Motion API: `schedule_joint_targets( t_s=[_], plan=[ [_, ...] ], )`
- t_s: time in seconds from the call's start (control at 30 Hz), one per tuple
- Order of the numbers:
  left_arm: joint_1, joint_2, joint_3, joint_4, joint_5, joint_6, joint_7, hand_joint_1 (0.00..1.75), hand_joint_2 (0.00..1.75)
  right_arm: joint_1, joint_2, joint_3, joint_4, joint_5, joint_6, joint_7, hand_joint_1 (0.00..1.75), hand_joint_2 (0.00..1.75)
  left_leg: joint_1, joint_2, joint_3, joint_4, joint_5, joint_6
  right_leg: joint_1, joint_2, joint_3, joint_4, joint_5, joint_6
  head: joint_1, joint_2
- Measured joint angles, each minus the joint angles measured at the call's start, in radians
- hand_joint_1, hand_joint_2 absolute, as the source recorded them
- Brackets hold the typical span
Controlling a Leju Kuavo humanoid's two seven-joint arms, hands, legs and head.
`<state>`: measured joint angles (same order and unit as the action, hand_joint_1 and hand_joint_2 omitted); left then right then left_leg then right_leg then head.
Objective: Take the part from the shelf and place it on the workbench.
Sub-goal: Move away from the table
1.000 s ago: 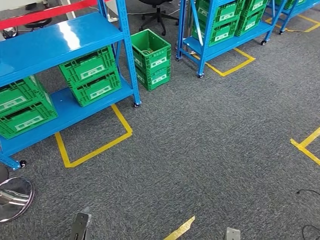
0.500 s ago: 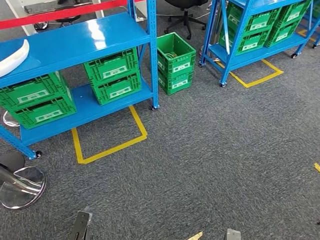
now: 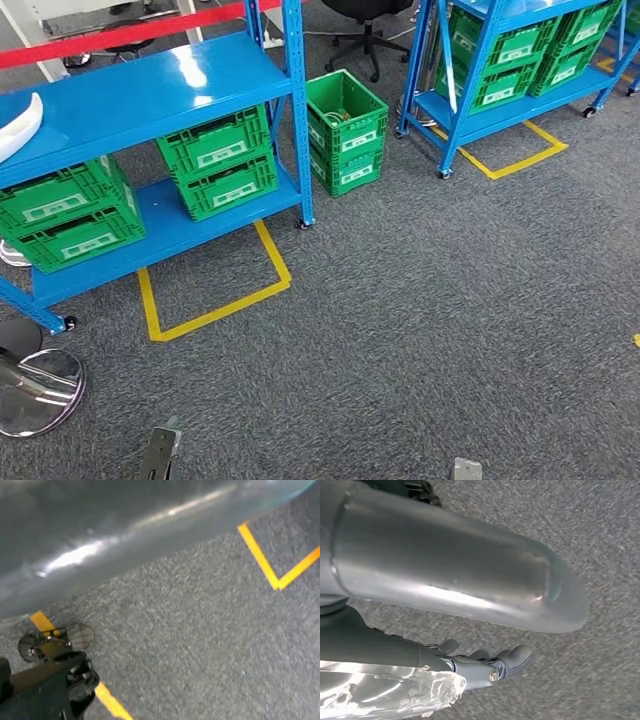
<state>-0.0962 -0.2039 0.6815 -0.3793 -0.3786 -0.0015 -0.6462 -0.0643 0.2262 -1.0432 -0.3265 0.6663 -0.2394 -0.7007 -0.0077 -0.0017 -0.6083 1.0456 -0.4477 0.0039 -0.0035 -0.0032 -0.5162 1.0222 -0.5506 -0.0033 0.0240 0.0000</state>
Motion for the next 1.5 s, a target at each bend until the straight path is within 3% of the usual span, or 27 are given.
schedule_joint_targets(
  t_s=[0.1,0.17,0.27,0.3,0.33,0.4,0.47,0.53,0.6,0.67,0.7,0.73,0.8,0.87,0.93,0.97,1.03,1.1,1.17,1.2,1.23,1.3,1.33,1.37,1.43,1.47,1.5],
  plan=[
    [0.004,0.000,0.000,-0.004,0.002,0.000,0.000,0.00,0.00,-0.002,0.000,0.005,0.000,0.001,-0.004,0.000,0.00,0.00,0.001,-0.005,0.018,-0.027,-0.019,0.011,0.001,-0.006,0.011,-0.007,-0.009,0.019,-0.001,0.000],
    [0.006,0.000,0.000,-0.008,0.004,0.000,0.000,0.00,0.00,-0.005,0.000,0.011,0.000,0.003,-0.006,0.000,0.00,0.00,0.007,-0.010,0.041,-0.044,-0.022,0.020,0.001,-0.004,-0.006,0.037,-0.031,0.029,0.003,0.000],
    [0.005,-0.001,0.000,-0.011,0.005,0.000,0.000,0.00,0.00,-0.006,-0.001,0.016,0.000,0.004,-0.007,0.000,0.00,0.00,0.009,-0.022,0.065,-0.048,-0.038,0.028,-0.002,0.000,-0.131,0.232,-0.088,0.039,0.009,0.000],
    [0.007,-0.001,0.000,-0.011,0.005,0.000,0.000,0.00,0.00,-0.005,-0.002,0.018,0.000,0.005,-0.007,0.000,0.00,0.00,0.009,-0.029,0.073,-0.048,-0.045,0.028,-0.003,0.000,-0.166,0.271,-0.085,0.041,0.008,0.000],
    [0.008,-0.001,0.000,-0.011,0.006,0.000,0.000,0.00,0.00,-0.002,-0.002,0.020,0.000,0.005,-0.007,0.000,0.00,0.00,0.009,-0.039,0.082,-0.048,-0.052,0.027,-0.003,0.001,-0.184,0.272,-0.060,0.042,0.009,0.000],
    [0.010,-0.002,0.000,-0.011,0.008,0.000,0.000,0.00,0.00,0.000,-0.003,0.023,0.000,0.006,-0.007,0.000,0.00,0.00,0.009,-0.060,0.106,-0.048,-0.069,0.023,-0.006,0.018,-0.163,0.167,0.039,0.040,0.010,0.000],
    [0.008,-0.003,0.000,-0.011,0.010,0.000,0.000,0.00,0.00,0.001,-0.004,0.026,0.000,0.007,-0.007,0.000,0.00,0.00,0.010,-0.082,0.117,-0.046,-0.085,0.014,-0.012,0.066,-0.116,0.054,0.096,0.036,0.008,0.000],
    [0.006,-0.004,0.000,-0.012,0.011,0.001,0.000,0.00,0.00,0.001,-0.005,0.026,0.001,0.007,-0.009,0.001,0.00,0.00,0.016,-0.102,0.112,-0.047,-0.091,0.002,-0.013,0.092,-0.092,0.018,0.086,0.027,0.005,0.000],
    [0.008,-0.004,0.000,-0.013,0.011,0.001,0.000,0.00,0.00,0.000,-0.005,0.028,0.001,0.007,-0.010,0.001,0.00,0.00,0.021,-0.114,0.110,-0.051,-0.094,-0.010,-0.012,0.073,-0.082,0.006,0.077,0.016,0.003,0.000],
    [0.007,-0.003,0.000,-0.015,0.011,0.001,0.000,0.00,0.00,0.000,-0.005,0.031,0.001,0.007,-0.010,0.000,0.00,0.00,0.018,-0.079,0.094,-0.014,-0.114,-0.020,-0.015,0.048,-0.065,-0.006,0.070,0.004,-0.001,0.000],
    [0.005,-0.003,0.000,-0.015,0.011,0.002,0.000,0.00,0.00,0.000,-0.005,0.032,0.001,0.007,-0.011,0.000,0.00,0.00,0.017,-0.051,0.067,0.037,-0.135,-0.024,-0.015,0.033,-0.054,-0.011,0.064,-0.002,-0.004,0.000],
    [0.004,-0.003,0.000,-0.016,0.011,0.002,0.000,0.00,0.00,0.001,-0.005,0.032,0.001,0.007,-0.011,0.000,0.00,0.00,0.016,-0.028,0.026,0.104,-0.159,-0.027,-0.015,0.017,-0.045,-0.013,0.057,-0.006,-0.006,0.000],
    [0.006,-0.003,-0.001,-0.016,0.012,0.001,0.000,0.00,0.00,0.003,-0.005,0.032,0.001,0.007,-0.012,0.000,0.00,0.00,0.017,-0.011,-0.054,0.221,-0.179,-0.031,-0.013,-0.012,-0.025,-0.014,0.040,-0.008,-0.006,0.000],
    [0.013,-0.002,-0.001,-0.016,0.014,0.001,0.000,0.00,0.00,0.003,-0.005,0.033,0.001,0.007,-0.013,0.000,0.00,0.00,0.016,-0.005,-0.075,0.211,-0.119,-0.028,-0.012,-0.036,0.001,-0.014,0.021,-0.006,-0.007,0.000],
    [0.015,-0.001,-0.001,-0.016,0.016,0.002,0.000,0.00,0.00,0.002,-0.005,0.036,0.001,0.007,-0.013,0.000,0.00,0.00,0.010,0.026,-0.039,0.097,-0.025,-0.016,-0.010,-0.059,0.028,-0.016,-0.001,-0.002,-0.006,0.000],
    [0.014,-0.001,-0.001,-0.016,0.017,0.002,0.000,0.00,0.00,0.001,-0.005,0.038,0.001,0.007,-0.013,0.000,0.00,0.00,0.003,0.048,-0.017,0.043,-0.001,-0.008,-0.008,-0.069,0.037,-0.017,-0.011,0.003,-0.007,0.000],
    [0.010,-0.002,-0.001,-0.017,0.017,0.002,0.000,0.00,0.00,0.000,-0.005,0.040,0.001,0.006,-0.013,0.000,0.00,0.00,-0.008,0.077,0.005,-0.004,-0.007,0.003,-0.003,-0.090,0.045,-0.021,-0.026,0.014,-0.007,0.000],
    [0.012,-0.002,-0.001,-0.019,0.018,0.002,0.000,0.00,0.00,-0.004,-0.005,0.043,0.001,0.006,-0.013,0.000,0.00,0.00,-0.006,0.057,0.013,-0.021,-0.019,0.011,0.000,-0.112,0.060,-0.029,-0.036,0.024,-0.008,0.000],
    [0.016,-0.001,-0.001,-0.021,0.019,0.002,0.000,0.00,0.00,-0.007,-0.005,0.048,0.001,0.006,-0.013,0.000,0.00,0.00,0.002,0.031,0.029,-0.034,-0.020,0.019,-0.001,-0.085,0.060,-0.003,-0.055,0.033,-0.004,0.000],
    [0.015,-0.002,-0.001,-0.022,0.019,0.002,0.000,0.00,0.00,-0.008,-0.005,0.049,0.001,0.006,-0.013,0.000,0.00,0.00,0.007,0.018,0.039,-0.039,-0.022,0.024,-0.002,-0.057,0.035,0.044,-0.074,0.036,-0.001,0.000],
    [0.013,-0.003,-0.001,-0.023,0.020,0.002,0.000,0.00,0.00,-0.008,-0.006,0.050,0.001,0.006,-0.013,-0.001,0.00,0.00,0.007,0.006,0.044,-0.040,-0.026,0.028,-0.004,-0.027,-0.003,0.113,-0.096,0.039,0.003,0.000],
    [0.012,-0.004,-0.001,-0.024,0.020,0.002,0.000,0.00,0.00,-0.004,-0.006,0.050,0.001,0.006,-0.013,0.000,0.00,0.00,0.009,-0.022,0.054,-0.040,-0.037,0.032,-0.007,-0.002,-0.102,0.247,-0.120,0.044,0.006,0.000],
    [0.014,-0.005,-0.001,-0.023,0.020,0.002,0.000,0.00,0.00,-0.002,-0.006,0.050,0.001,0.006,-0.014,0.000,0.00,0.00,0.009,-0.037,0.062,-0.040,-0.044,0.031,-0.008,0.000,-0.138,0.274,-0.104,0.045,0.006,0.000],
    [0.016,-0.005,-0.001,-0.023,0.020,0.002,0.000,0.00,0.00,0.000,-0.006,0.050,0.001,0.006,-0.014,0.000,0.00,0.00,0.009,-0.053,0.074,-0.040,-0.052,0.029,-0.009,0.002,-0.154,0.261,-0.066,0.046,0.006,0.000],
    [0.019,-0.005,-0.001,-0.023,0.021,0.002,0.000,0.00,0.00,0.002,-0.007,0.050,0.001,0.004,-0.015,0.001,0.00,0.00,0.012,-0.080,0.099,-0.040,-0.072,0.022,-0.012,0.025,-0.138,0.150,0.043,0.046,0.007,0.000],
    [0.019,-0.006,-0.001,-0.023,0.021,0.002,0.000,0.00,0.00,0.003,-0.007,0.051,0.002,0.002,-0.014,0.001,0.00,0.00,0.012,-0.092,0.107,-0.038,-0.080,0.017,-0.015,0.048,-0.124,0.097,0.079,0.046,0.008,0.000],
    [0.018,-0.006,-0.001,-0.024,0.022,0.002,0.000,0.00,0.00,0.002,-0.007,0.051,0.002,-0.002,-0.013,0.001,0.00,0.00,0.013,-0.101,0.109,-0.036,-0.087,0.011,-0.016,0.068,-0.106,0.053,0.089,0.043,0.009,0.000]
  ],
)
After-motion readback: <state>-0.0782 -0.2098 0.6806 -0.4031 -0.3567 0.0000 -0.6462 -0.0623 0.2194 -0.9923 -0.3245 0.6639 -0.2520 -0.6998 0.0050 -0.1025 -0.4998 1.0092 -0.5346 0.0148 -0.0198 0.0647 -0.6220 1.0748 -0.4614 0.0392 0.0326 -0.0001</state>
